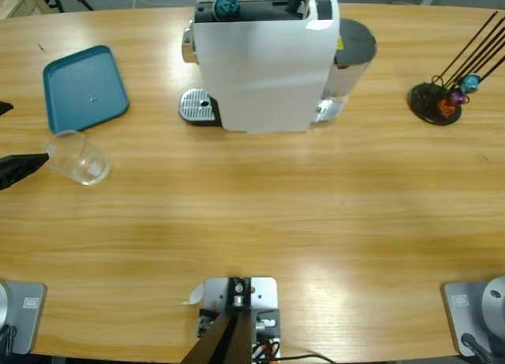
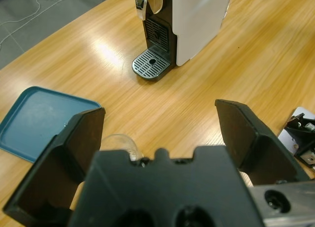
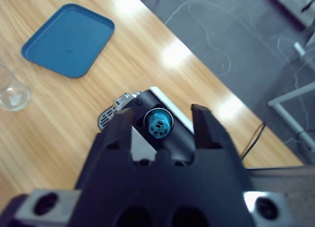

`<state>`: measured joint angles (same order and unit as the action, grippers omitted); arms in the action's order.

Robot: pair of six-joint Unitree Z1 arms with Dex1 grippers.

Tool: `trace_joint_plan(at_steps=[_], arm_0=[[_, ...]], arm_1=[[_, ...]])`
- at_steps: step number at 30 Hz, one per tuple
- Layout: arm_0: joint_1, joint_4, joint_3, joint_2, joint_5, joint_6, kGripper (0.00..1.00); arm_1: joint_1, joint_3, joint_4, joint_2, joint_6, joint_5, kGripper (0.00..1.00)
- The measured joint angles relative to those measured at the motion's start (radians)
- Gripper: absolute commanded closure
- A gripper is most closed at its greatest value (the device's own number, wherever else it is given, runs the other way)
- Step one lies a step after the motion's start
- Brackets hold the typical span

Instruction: Pour coffee

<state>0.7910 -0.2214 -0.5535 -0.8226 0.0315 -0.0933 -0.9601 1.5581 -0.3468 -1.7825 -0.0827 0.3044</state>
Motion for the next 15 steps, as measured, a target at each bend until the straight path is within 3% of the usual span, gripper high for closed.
trace_joint_plan(at_steps=[6,9,15], arm_0=[[0.000,0.000,0.008,0.000,0.000,0.000,0.032],[0.000,0.000,0.012,0.000,0.000,0.005,0.032],[0.000,0.000,0.017,0.000,0.000,0.009,0.032]], arm_1=[[0.000,0.066,-0.091,-0.032,0.099,-0.017,0.717],[0.000,0.067,-0.104,-0.040,0.126,-0.026,0.656],[0.000,0.067,-0.106,-0.042,0.148,-0.029,0.648]])
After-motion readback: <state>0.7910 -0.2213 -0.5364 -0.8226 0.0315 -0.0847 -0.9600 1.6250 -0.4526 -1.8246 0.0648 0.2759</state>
